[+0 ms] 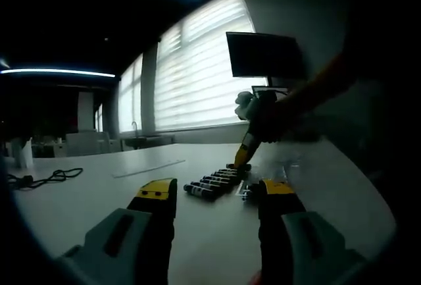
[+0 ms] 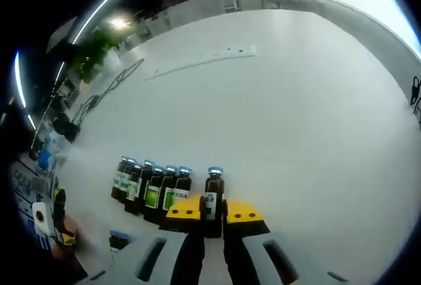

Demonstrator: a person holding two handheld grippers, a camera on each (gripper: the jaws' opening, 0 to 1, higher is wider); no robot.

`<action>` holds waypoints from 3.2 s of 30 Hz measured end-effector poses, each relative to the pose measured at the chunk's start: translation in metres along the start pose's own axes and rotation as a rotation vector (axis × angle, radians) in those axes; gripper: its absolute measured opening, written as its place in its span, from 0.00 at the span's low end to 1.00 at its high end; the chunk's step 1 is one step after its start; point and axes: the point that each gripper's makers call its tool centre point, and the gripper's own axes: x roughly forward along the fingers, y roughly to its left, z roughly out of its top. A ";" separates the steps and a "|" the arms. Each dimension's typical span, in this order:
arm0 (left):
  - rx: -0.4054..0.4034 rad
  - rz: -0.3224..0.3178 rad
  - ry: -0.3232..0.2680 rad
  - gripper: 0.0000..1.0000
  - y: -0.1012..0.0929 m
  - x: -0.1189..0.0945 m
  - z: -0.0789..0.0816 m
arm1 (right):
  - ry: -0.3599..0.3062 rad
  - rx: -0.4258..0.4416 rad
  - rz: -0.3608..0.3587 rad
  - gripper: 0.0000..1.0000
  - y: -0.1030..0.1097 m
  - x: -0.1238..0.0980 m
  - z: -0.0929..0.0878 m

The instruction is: Grip medicine bottles put into box

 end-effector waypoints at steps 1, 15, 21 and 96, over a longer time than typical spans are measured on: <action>0.000 0.001 0.000 0.42 0.000 0.000 0.000 | -0.004 0.005 0.003 0.06 0.000 -0.002 0.001; 0.003 0.000 0.000 0.42 0.000 0.000 0.000 | -0.080 0.045 0.075 0.06 0.024 -0.032 0.000; 0.001 0.003 -0.003 0.42 0.001 0.000 0.001 | -0.091 0.071 0.202 0.07 0.061 -0.049 -0.011; 0.006 0.000 0.008 0.42 0.000 0.001 -0.002 | -0.428 -0.170 0.039 0.04 0.100 -0.061 -0.052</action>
